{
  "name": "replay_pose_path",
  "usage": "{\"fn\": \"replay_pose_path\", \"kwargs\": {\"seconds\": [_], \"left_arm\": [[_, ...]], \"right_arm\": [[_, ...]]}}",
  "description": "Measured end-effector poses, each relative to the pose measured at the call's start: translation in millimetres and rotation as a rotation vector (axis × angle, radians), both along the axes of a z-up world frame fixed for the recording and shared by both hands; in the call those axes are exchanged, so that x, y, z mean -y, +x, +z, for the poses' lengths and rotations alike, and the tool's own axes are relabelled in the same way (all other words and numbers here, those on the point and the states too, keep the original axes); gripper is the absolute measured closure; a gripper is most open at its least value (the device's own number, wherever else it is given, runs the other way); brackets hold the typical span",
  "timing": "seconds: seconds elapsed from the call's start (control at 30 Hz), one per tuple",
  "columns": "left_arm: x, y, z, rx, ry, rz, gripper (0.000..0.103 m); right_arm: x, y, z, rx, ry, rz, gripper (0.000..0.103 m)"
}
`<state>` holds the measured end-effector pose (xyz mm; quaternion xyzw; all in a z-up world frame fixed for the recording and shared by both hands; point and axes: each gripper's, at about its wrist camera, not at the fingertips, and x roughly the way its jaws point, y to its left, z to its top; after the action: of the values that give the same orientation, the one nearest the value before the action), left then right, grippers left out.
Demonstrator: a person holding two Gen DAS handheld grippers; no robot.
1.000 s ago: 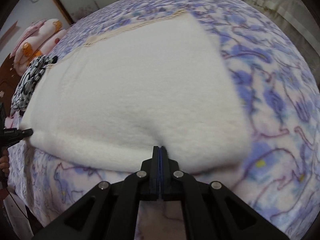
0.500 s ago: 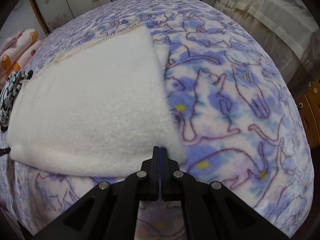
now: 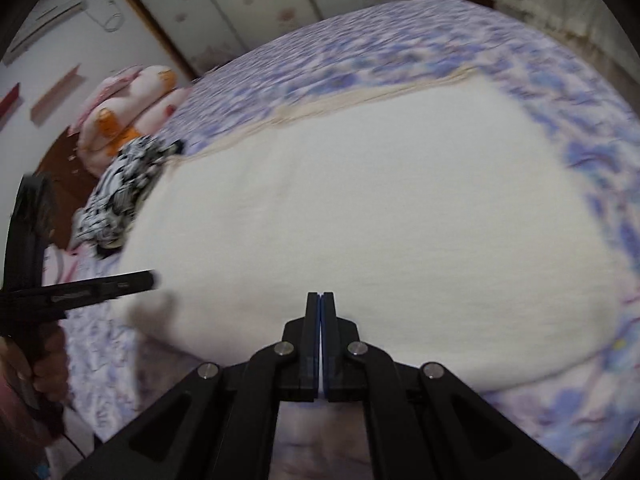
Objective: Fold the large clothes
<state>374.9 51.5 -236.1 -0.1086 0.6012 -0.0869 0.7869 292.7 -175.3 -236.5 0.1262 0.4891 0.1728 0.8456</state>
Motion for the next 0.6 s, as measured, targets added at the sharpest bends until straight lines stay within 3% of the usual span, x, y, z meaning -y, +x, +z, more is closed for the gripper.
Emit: {"fn": "replay_pose_path", "kwargs": {"seconds": [0.13,0.27,0.37,0.6], "left_arm": [[20.4,14.0,-16.5,-0.018,-0.029,-0.011,0.097],[22.3,22.1,-25.8,0.001,-0.054,0.025,0.101],[19.7,50.1,-30.2,0.027,-0.084,0.049,0.101],[13.2,118.1,-40.4,0.050,-0.098,0.095,0.102]], "right_arm": [[-43.8,9.6,-12.0,0.004,0.042,0.094,0.103],[-55.1,34.6,-23.5,-0.002,0.105,0.067,0.103],[-54.4,59.8,-30.0,-0.010,0.145,0.039,0.103],[-67.0,115.7,-32.4,0.021,0.107,0.051,0.103]]}}
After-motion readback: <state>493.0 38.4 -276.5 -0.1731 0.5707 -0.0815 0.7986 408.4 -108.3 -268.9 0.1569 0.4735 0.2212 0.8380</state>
